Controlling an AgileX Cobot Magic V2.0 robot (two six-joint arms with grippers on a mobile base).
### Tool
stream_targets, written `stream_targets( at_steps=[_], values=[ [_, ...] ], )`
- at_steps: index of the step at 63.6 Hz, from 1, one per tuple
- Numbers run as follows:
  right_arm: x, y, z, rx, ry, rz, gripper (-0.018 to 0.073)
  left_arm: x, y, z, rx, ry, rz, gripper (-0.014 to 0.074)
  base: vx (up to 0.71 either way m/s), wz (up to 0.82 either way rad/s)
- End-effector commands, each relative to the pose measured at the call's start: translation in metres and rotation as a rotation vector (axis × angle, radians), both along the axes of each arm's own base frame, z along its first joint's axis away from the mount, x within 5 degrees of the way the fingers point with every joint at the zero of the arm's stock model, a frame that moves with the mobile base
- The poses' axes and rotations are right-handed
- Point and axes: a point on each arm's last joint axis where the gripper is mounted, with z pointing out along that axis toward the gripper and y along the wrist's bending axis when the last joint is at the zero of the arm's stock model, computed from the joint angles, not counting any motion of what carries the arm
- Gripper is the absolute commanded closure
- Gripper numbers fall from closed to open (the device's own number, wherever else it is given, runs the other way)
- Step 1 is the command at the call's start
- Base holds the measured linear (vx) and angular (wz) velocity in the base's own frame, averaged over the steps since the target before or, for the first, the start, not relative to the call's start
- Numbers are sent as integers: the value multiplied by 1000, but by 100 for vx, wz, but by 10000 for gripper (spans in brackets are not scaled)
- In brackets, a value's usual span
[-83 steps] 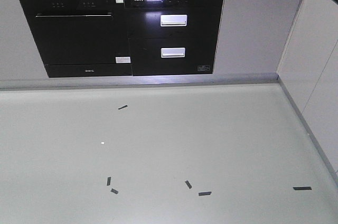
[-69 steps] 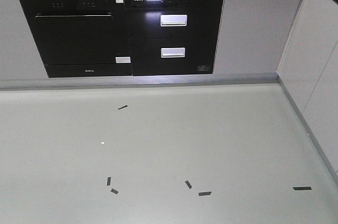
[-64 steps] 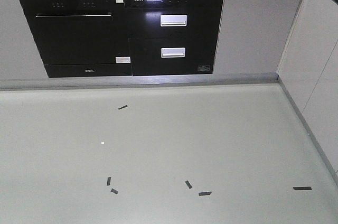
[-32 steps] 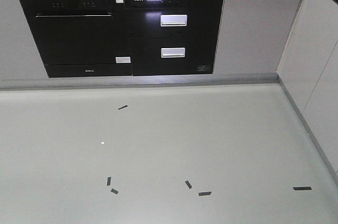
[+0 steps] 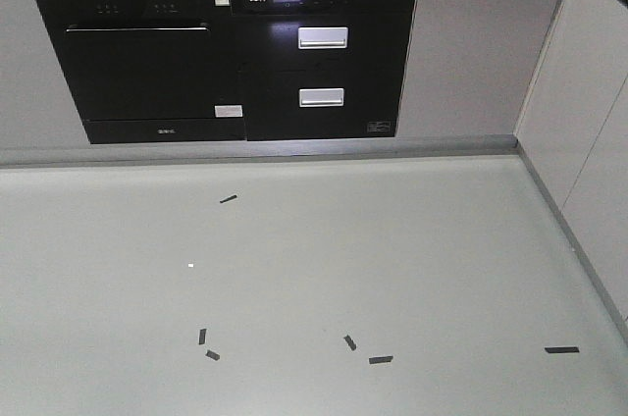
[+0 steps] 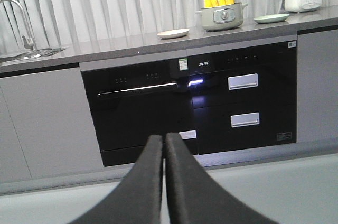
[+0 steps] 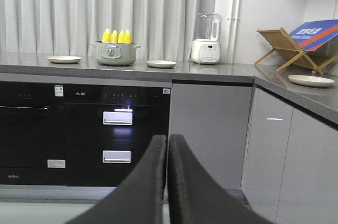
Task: Distribute corn equally
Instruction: 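Drive the base toward the counter with the pot and plates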
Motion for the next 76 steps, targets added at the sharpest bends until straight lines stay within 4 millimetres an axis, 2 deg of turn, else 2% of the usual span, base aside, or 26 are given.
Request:
stream_targets(
  at_steps=[1,76],
  values=[
    [-1,0,5,-20,-74,-6,564,-2,-1,7,-10,-92,-11,603,0,1],
    [-1,0,5,-20,-74,-6,564,-2,-1,7,-10,-92,-11,603,7,0]
  ],
)
